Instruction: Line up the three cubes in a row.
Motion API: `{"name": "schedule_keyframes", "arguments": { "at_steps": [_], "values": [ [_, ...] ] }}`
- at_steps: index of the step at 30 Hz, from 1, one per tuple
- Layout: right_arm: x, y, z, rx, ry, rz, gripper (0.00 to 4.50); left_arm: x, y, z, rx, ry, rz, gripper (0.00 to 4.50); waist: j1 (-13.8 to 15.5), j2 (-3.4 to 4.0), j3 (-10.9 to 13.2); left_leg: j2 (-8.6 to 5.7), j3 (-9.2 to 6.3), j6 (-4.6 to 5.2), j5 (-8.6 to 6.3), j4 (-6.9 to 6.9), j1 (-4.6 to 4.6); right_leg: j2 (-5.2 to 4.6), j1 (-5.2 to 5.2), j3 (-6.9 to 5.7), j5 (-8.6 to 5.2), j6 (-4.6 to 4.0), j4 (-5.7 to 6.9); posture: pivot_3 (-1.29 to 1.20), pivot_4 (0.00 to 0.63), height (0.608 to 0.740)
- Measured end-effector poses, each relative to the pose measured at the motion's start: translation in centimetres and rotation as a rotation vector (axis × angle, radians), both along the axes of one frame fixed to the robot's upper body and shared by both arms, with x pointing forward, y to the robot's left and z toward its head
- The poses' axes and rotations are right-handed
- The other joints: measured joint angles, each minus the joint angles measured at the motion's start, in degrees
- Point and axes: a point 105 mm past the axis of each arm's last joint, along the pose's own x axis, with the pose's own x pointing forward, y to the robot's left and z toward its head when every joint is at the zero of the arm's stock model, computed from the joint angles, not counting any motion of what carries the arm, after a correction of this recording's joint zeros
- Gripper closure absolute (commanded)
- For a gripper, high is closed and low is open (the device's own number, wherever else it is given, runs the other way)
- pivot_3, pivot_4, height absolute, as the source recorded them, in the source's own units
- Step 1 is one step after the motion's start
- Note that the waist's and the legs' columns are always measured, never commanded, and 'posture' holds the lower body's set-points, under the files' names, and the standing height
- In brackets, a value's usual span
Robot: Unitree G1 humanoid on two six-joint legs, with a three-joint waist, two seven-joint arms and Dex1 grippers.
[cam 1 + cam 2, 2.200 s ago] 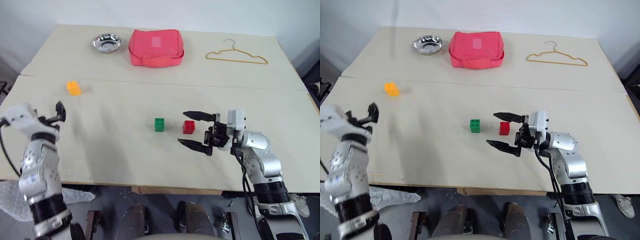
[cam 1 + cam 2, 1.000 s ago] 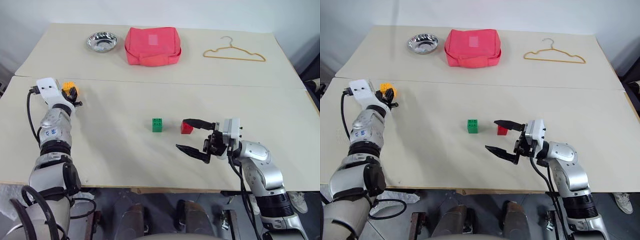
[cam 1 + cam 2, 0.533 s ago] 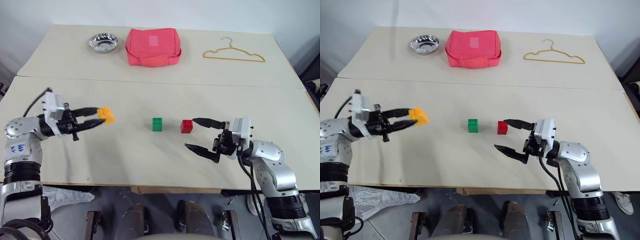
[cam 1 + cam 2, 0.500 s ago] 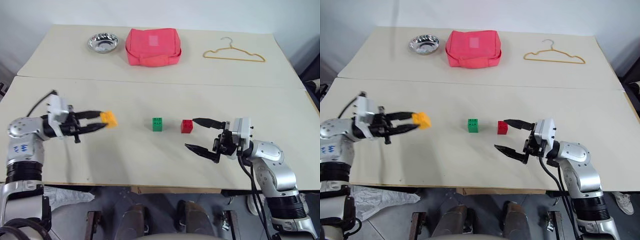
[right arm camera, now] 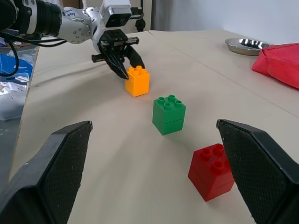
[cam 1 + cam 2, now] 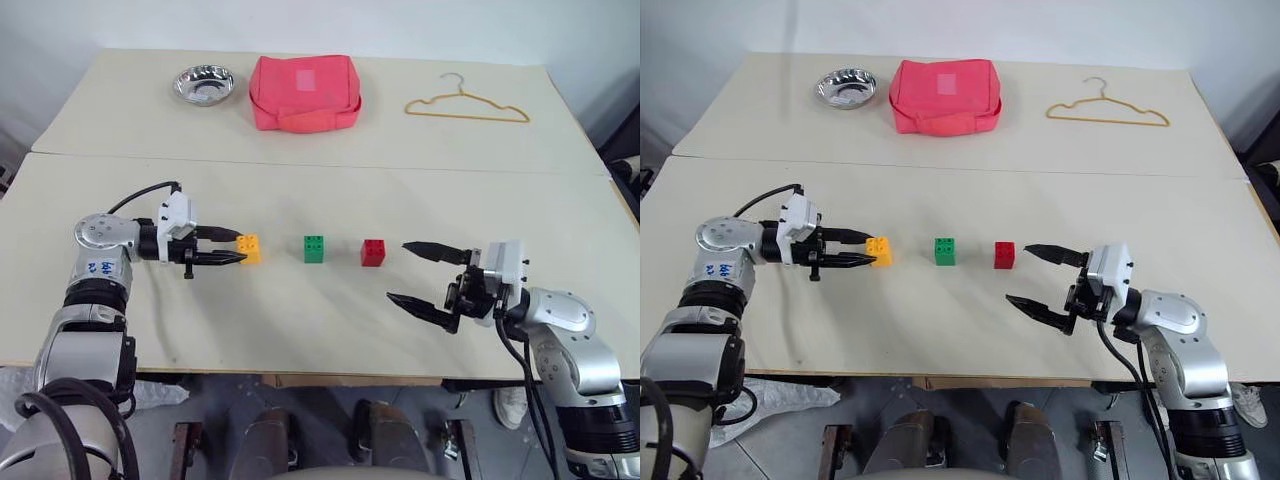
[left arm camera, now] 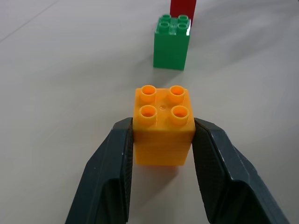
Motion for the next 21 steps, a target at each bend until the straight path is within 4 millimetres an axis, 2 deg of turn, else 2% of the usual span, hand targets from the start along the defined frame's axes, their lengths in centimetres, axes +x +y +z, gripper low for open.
{"name": "schedule_keyframes", "arguments": {
  "at_steps": [7,9,10,15,18,21],
  "values": [
    [-0.3,0.0,-0.2,-0.010,0.010,0.027,0.00,0.0,0.5,-0.4,-0.006,0.029,0.024,0.81,-0.05,0.00,0.00,0.16,0.02,0.01,0.00,0.01,0.00,0.00,0.00,-0.01,0.00,0.00,0.00,0.00,0.150,0.740],
    [-0.3,-0.2,-0.2,-0.026,0.014,0.044,0.00,-0.1,0.6,-0.3,-0.003,0.017,0.023,0.22,-0.06,0.00,0.00,0.16,0.02,0.02,0.00,0.01,0.00,0.00,0.00,0.00,0.00,0.00,0.00,0.00,0.150,0.740],
    [-0.3,-0.4,-0.2,-0.033,0.017,0.059,0.00,-0.1,0.6,-0.2,-0.010,0.003,0.022,0.07,-0.10,0.00,0.00,0.17,0.03,0.02,0.00,0.01,0.00,0.00,0.00,0.00,0.00,0.00,0.00,0.00,0.150,0.740],
    [0.0,-1.6,-0.7,-0.093,0.059,0.126,0.00,-1.1,2.1,1.1,-0.086,-0.050,0.058,0.07,-0.22,0.00,0.00,0.22,0.03,0.02,0.00,0.01,0.01,0.01,-0.01,0.01,0.00,0.00,0.00,0.00,0.150,0.740],
    [0.2,-3.2,-0.9,-0.168,0.083,0.181,0.00,-3.2,4.4,0.9,-0.123,-0.038,0.107,0.07,-1.05,0.04,0.02,0.26,0.01,0.03,-0.02,-0.01,0.03,0.01,-0.01,0.02,0.00,0.00,0.02,0.00,0.150,0.740],
    [2.0,-4.2,0.4,-0.154,0.027,0.200,0.00,-5.4,5.7,0.6,-0.146,-0.034,0.133,0.07,-1.56,0.05,0.03,0.30,0.02,0.03,-0.01,0.07,0.03,0.00,0.01,0.02,0.00,-0.01,0.02,0.00,0.150,0.740]
  ]
}}
